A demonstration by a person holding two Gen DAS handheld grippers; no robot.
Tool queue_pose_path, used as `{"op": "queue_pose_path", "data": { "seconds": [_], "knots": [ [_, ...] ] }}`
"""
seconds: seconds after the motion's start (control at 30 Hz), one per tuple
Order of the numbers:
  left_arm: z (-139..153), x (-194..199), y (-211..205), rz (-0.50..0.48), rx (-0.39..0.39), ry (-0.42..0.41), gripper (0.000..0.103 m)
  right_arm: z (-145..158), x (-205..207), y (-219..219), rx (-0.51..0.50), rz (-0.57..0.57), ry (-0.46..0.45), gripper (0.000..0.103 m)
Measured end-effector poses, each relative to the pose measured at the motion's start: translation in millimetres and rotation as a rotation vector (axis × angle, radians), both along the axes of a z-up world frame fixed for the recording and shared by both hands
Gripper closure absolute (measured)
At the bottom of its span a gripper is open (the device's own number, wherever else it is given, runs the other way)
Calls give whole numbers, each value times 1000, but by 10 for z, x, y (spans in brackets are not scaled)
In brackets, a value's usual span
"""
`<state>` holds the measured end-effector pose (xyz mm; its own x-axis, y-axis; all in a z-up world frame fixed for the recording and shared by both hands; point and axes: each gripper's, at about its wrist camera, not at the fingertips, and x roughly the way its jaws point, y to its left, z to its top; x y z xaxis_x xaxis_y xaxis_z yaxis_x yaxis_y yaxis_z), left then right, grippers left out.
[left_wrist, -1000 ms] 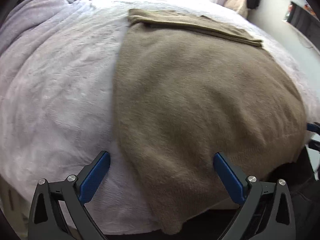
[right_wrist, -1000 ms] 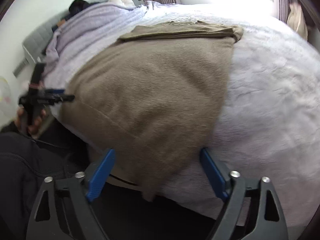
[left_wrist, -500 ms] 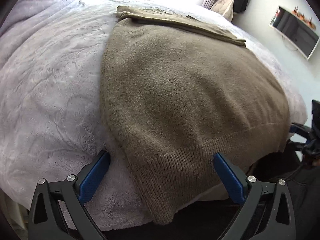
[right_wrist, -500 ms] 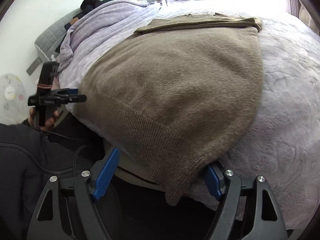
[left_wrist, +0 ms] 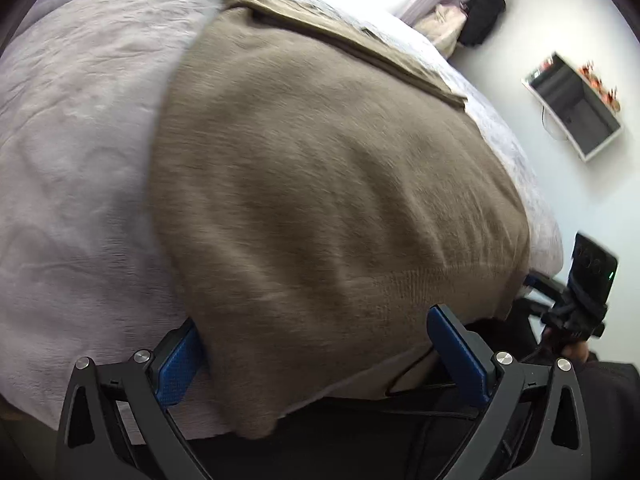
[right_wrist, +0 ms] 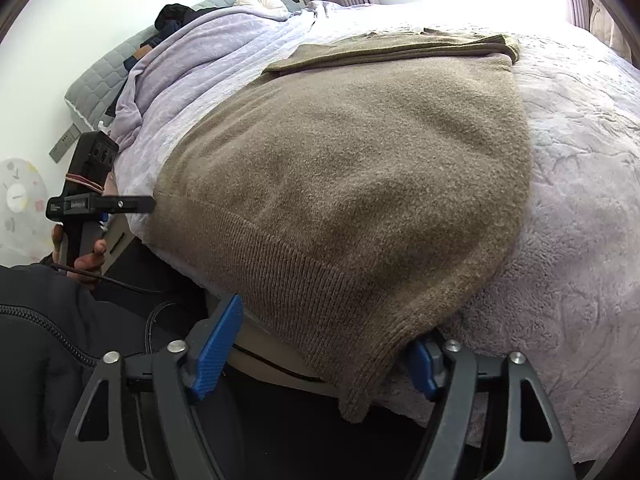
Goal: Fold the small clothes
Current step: 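Move both tools to the hem of the sweater, then grasp the sweater hem with both tools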
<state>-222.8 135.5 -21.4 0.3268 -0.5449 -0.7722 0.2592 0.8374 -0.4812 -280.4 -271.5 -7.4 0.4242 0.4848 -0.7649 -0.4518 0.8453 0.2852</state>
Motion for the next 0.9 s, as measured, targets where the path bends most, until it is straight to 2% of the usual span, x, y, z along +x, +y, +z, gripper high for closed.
{"op": "queue_pose_path", "data": {
  "seconds": [0.07, 0.2, 0.3, 0.33, 0.37, 0.4, 0.43, 0.47, 0.5, 0.6, 0.63, 0.7, 0.8, 0.83, 0.87, 0.9],
  "knots": [
    [-32, -17, -82, -14, 57, -14, 0, -6, 12, -25, 11, -3, 5, 31],
    [-67, 5, -115, 11, 75, -12, 0, -67, 46, -7, 11, -3, 24, 31],
    [-61, -28, -175, 2, 116, -35, 2, -73, 38, 5, 30, -13, 25, 31],
    [-44, -31, -202, 9, 138, -47, 14, -68, 34, 9, 30, -17, 25, 38],
    [-17, -53, -224, 25, 162, -60, 30, -64, 26, 22, 20, -20, 25, 65],
    [8, -73, -210, 35, 175, -71, 39, -63, 33, 24, 23, -12, 38, 85],
    [28, -90, -184, 38, 169, -79, 61, -57, 39, 38, 47, 0, 61, 93],
    [39, -91, -172, 36, 153, -79, 78, -34, 24, 56, 63, 11, 57, 93],
    [32, -92, -158, 29, 133, -69, 82, -17, 7, 77, 60, 22, 45, 93],
    [-12, -90, -129, 26, 130, -61, 82, -78, 26, 111, 10, 10, 49, 89],
    [-35, -73, -113, 27, 119, -50, 78, -170, 64, 90, 23, 9, 101, 89],
    [-71, -41, -46, 34, 79, -28, 78, -271, 111, 61, 36, -6, 155, 87],
    [-100, -16, 8, 39, 34, -9, 76, -252, 93, 72, 46, -5, 138, 87],
    [-108, -14, 28, 36, 10, 0, 65, -227, 83, 94, 44, -4, 129, 87],
    [-113, -9, 26, 25, -27, 10, 48, -225, 81, 101, 42, -3, 129, 87],
    [-105, -16, 28, 11, -56, 13, 45, -226, 87, 103, 43, -4, 133, 87]
  ]
}}
